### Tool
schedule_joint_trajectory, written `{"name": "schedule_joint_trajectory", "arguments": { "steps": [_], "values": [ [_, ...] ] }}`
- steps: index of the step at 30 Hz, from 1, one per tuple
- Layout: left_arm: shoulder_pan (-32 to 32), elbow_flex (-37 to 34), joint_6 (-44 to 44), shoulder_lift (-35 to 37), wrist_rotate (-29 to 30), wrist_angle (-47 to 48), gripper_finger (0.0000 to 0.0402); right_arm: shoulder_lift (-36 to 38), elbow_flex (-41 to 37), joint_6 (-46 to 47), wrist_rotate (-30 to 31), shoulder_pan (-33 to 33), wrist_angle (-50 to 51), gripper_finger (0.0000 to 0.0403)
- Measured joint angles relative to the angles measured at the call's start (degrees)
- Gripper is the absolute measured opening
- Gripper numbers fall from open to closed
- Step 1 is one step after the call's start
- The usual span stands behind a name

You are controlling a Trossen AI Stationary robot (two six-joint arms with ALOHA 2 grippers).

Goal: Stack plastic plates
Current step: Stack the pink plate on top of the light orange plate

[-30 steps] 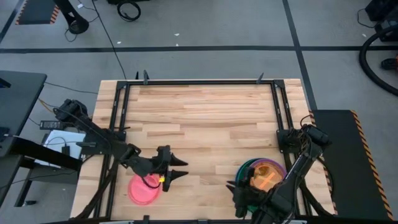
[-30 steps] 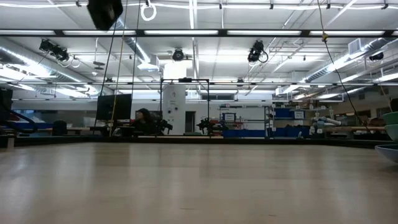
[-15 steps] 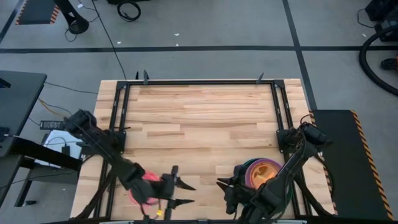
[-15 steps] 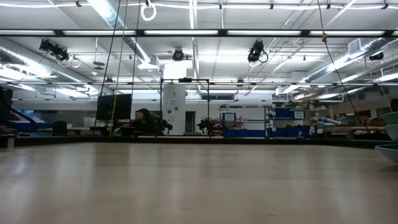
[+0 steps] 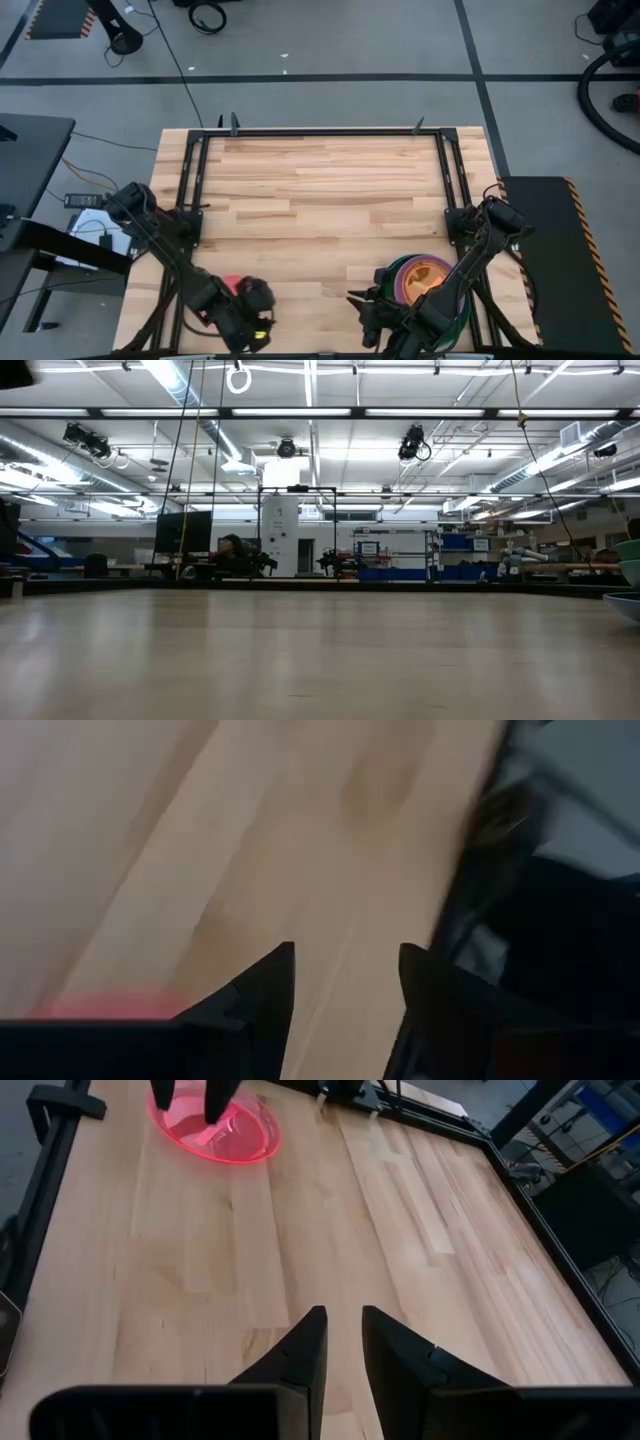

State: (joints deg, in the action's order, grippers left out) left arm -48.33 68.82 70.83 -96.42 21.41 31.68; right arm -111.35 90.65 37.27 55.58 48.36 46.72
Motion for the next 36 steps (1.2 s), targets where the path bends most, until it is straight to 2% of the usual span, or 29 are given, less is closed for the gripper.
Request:
{"name": "schedule_joint_trajectory", "arguments": {
  "steps": [5, 8, 12, 16, 24, 31, 36],
  "values": [
    [-3.06, -0.02, 15.34, -0.1, -3.69, 13.37, 0.0185, 0.0, 0.0, -0.36, 0.11, -0.6, -0.26, 0.0076],
    [-4.25, -0.04, 19.08, -1.5, -4.48, 12.79, 0.0185, 0.0, 0.0, -0.39, 0.21, -1.1, -0.48, 0.0076],
    [-4.83, 0.03, 20.08, -4.94, -5.16, 3.3, 0.0185, 0.0, 0.0, -0.71, 0.0, -1.56, -0.45, 0.0076],
    [-4.27, 1.51, 20.16, -8.4, -6.49, -0.28, 0.0181, 0.0, 0.0, -1.48, 0.02, -2.39, -0.48, 0.0076],
    [-5.12, 14.16, 21.94, -13.06, -6.23, 10.44, 0.0161, 0.0, 0.01, -1.45, -2.85, -4.32, -0.59, 0.0076],
    [-5.29, 15.01, 27.61, -17.84, -8.65, 20.57, 0.0153, 0.0, 0.02, -1.37, -2.91, -5.05, -0.83, 0.0076],
    [-4.81, 14.99, 28.02, -19.32, -9.97, 22.69, 0.0153, 0.0, 0.04, -1.46, -3.17, -5.01, -0.83, 0.0076]
  ]
}}
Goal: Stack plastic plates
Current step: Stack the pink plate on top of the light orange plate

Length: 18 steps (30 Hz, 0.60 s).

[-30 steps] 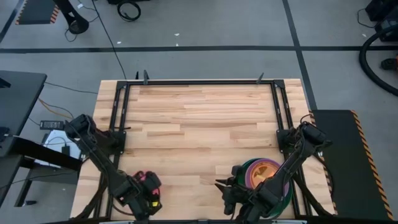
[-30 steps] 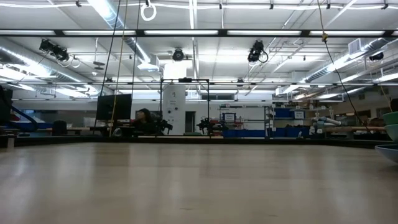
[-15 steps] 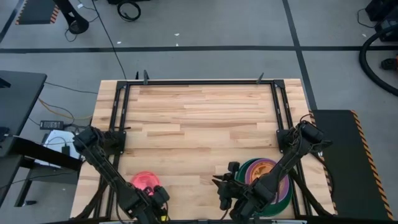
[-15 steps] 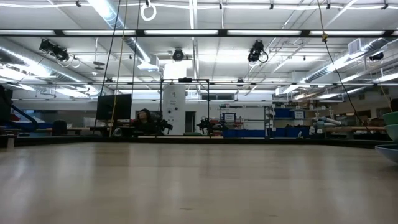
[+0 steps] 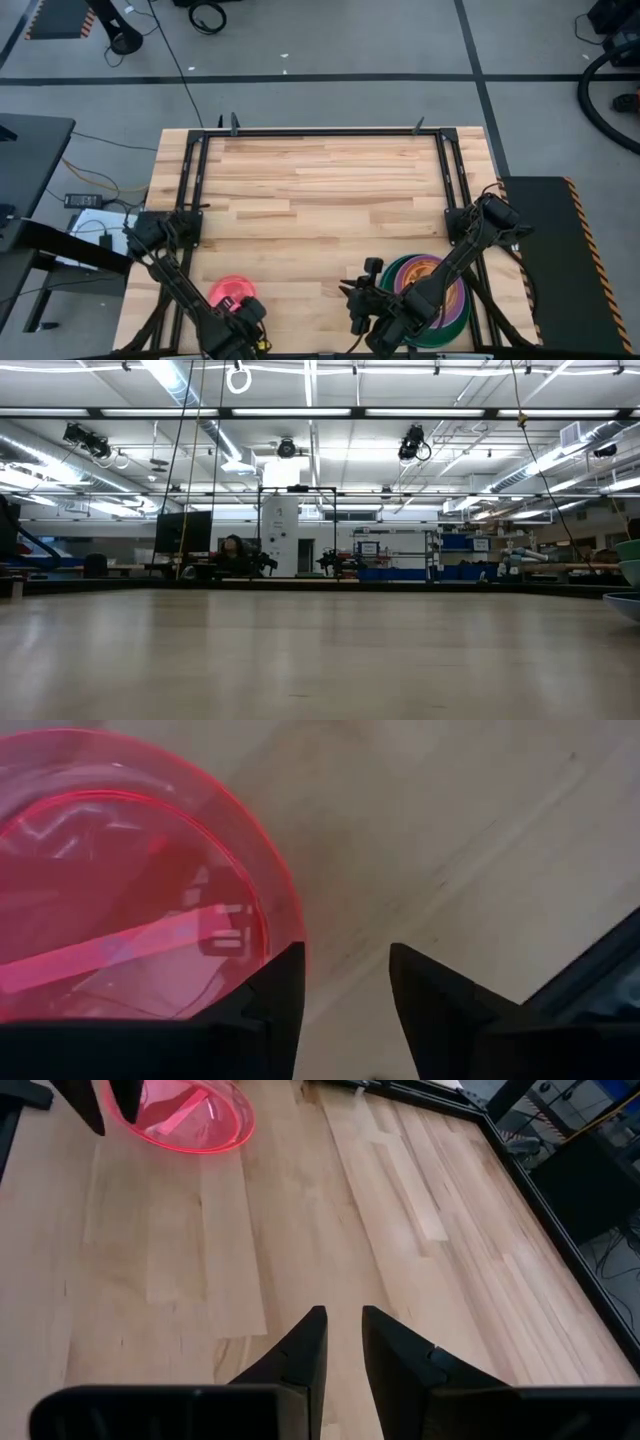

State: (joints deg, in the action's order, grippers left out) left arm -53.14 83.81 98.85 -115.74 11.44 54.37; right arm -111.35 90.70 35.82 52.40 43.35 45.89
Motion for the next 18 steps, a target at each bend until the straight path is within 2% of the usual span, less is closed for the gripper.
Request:
{"name": "schedule_joint_trajectory", "arguments": {
  "steps": [7, 18],
  "values": [
    [0.74, -0.27, 1.18, -0.61, -1.58, 4.26, 0.0153, 0.0, 0.0, 0.0, 0.0, -0.02, -0.02, 0.0076],
    [0.75, -1.77, 1.03, -0.61, -2.75, 0.84, 0.0153, 0.0, -0.2, 0.02, -0.02, -0.02, -0.31, 0.0076]
  ]
}}
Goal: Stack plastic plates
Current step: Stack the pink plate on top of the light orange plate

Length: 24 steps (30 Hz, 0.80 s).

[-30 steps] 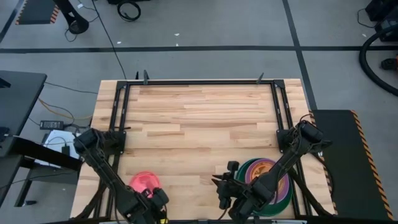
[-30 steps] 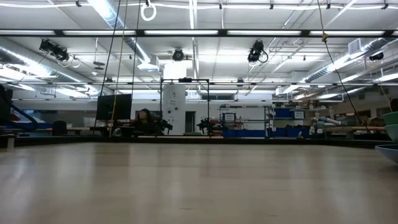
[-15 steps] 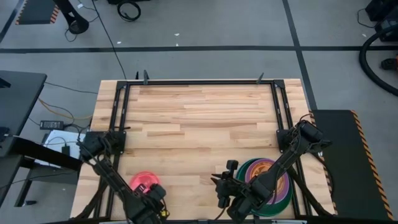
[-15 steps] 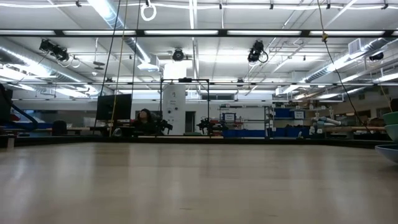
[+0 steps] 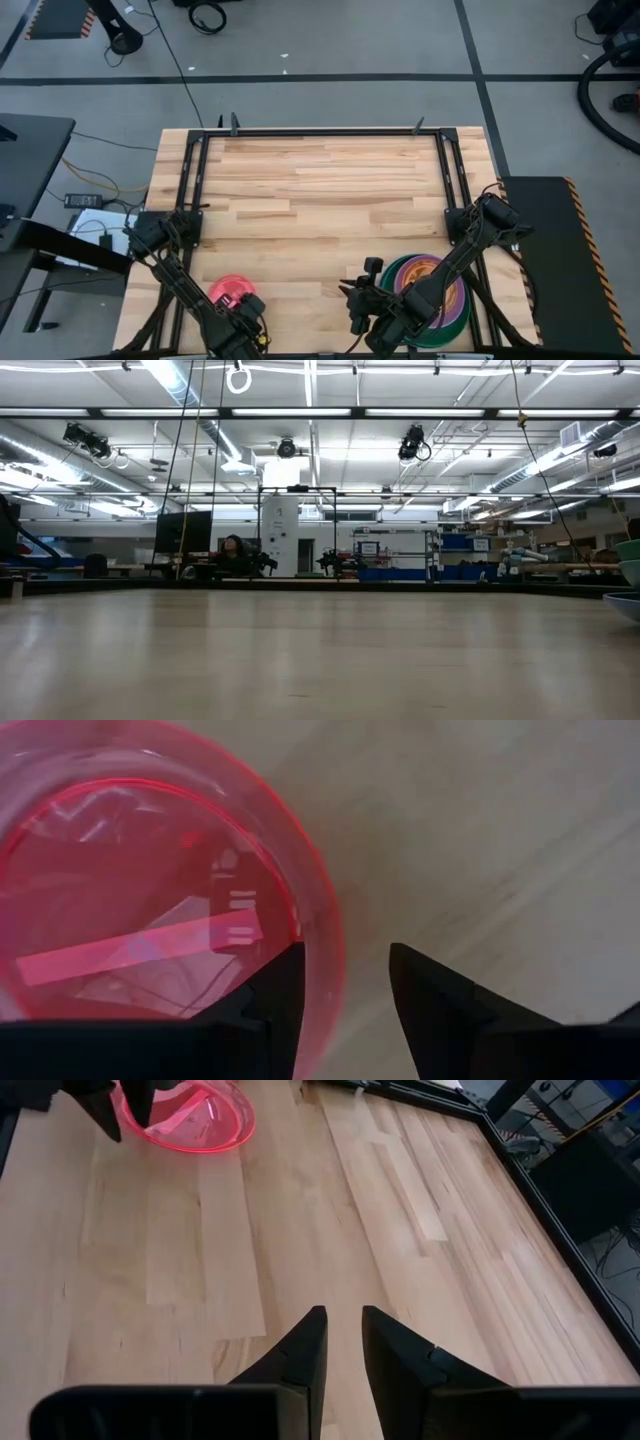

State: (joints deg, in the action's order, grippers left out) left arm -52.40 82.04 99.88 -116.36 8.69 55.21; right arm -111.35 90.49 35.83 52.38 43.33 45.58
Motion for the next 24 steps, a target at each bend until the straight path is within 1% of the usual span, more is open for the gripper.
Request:
{"name": "schedule_joint_trajectory", "arguments": {
  "steps": [2, 6, 11, 14, 18, 24],
  "values": [
    [-0.05, 0.02, -0.02, -0.27, -0.81, 0.45, 0.0153, 0.0, -0.55, 0.06, -0.01, 0.0, -0.06, 0.0076],
    [-0.55, 0.03, -1.11, -1.64, -4.33, 2.09, 0.0153, 0.0, -1.32, 0.58, -0.09, 0.01, -0.2, 0.0076],
    [-0.84, 0.2, -4.04, -1.99, -5.34, 3.02, 0.015, 0.0, -1.68, 0.49, -0.22, 0.02, -0.78, 0.0076],
    [-0.62, 0.2, -4.71, -1.97, -6.01, 3.02, 0.0137, 0.0, -1.68, 0.42, -0.61, -0.02, -0.9, 0.0076],
    [-0.62, 0.17, -8.68, -1.97, -7.7, 3.26, 0.01, 0.0, -1.68, 0.22, -0.69, -0.1, -0.95, 0.0076],
    [-0.87, 0.01, -13.43, -2.03, -10.62, 4.73, 0.0017, 0.0, -1.68, 0.17, -0.92, -0.14, -0.96, 0.0076]
  ]
}}
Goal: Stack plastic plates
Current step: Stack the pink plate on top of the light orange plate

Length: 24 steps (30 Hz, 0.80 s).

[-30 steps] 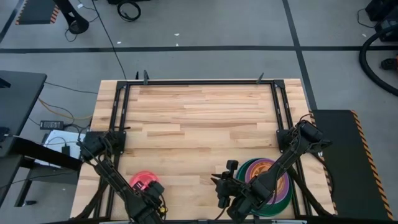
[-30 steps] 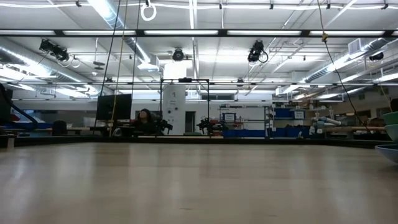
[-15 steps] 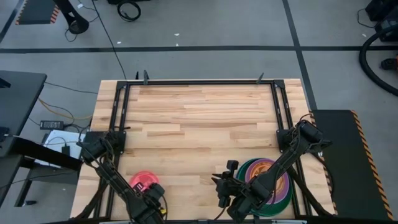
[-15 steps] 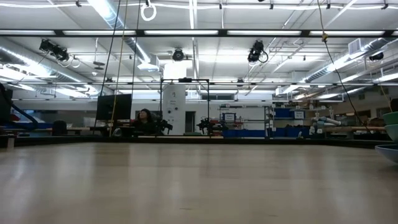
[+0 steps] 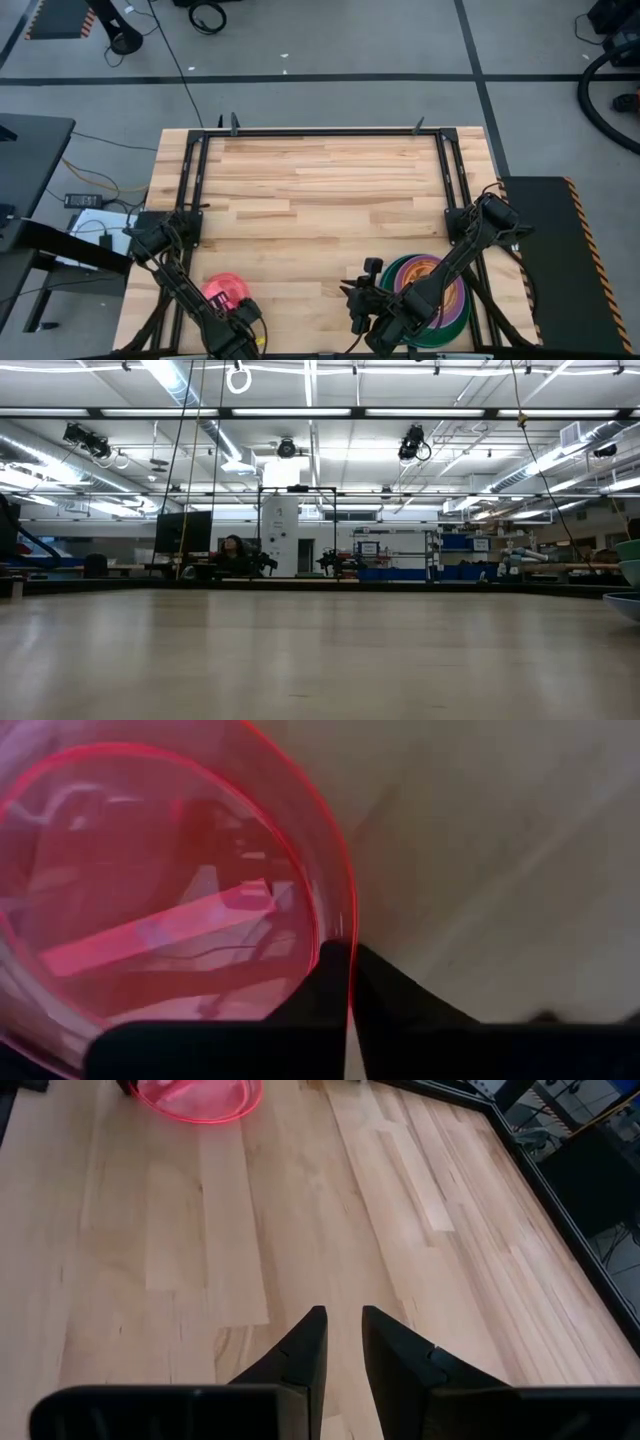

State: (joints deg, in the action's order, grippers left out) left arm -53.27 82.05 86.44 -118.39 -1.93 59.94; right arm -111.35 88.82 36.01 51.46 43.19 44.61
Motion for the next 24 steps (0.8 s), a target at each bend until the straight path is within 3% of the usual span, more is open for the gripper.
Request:
{"name": "schedule_joint_trajectory", "arguments": {
  "steps": [9, 15, 20, 24],
  "values": [
    [0.03, 0.01, -5.99, 3.88, 0.48, 0.18, 0.0007, 0.0, 0.0, -4.96, -0.15, -1.11, -2.41, 0.0076],
    [0.13, 0.5, -10.72, 8.1, 2.39, 0.23, 0.0004, 0.0, 0.0, -22.58, -0.74, -0.53, -15.14, 0.0076],
    [1.64, 4.91, -21.98, 8.28, 5.55, -2.0, 0.0003, 0.0, 0.0, -38.63, -6.88, 0.93, -28.66, 0.0076],
    [2.91, 7.74, -40.93, 8.28, 7.63, -10.27, 0.0002, 0.0, 0.0, -43.43, -14.28, 1.0, -33.51, 0.0076]
  ]
}}
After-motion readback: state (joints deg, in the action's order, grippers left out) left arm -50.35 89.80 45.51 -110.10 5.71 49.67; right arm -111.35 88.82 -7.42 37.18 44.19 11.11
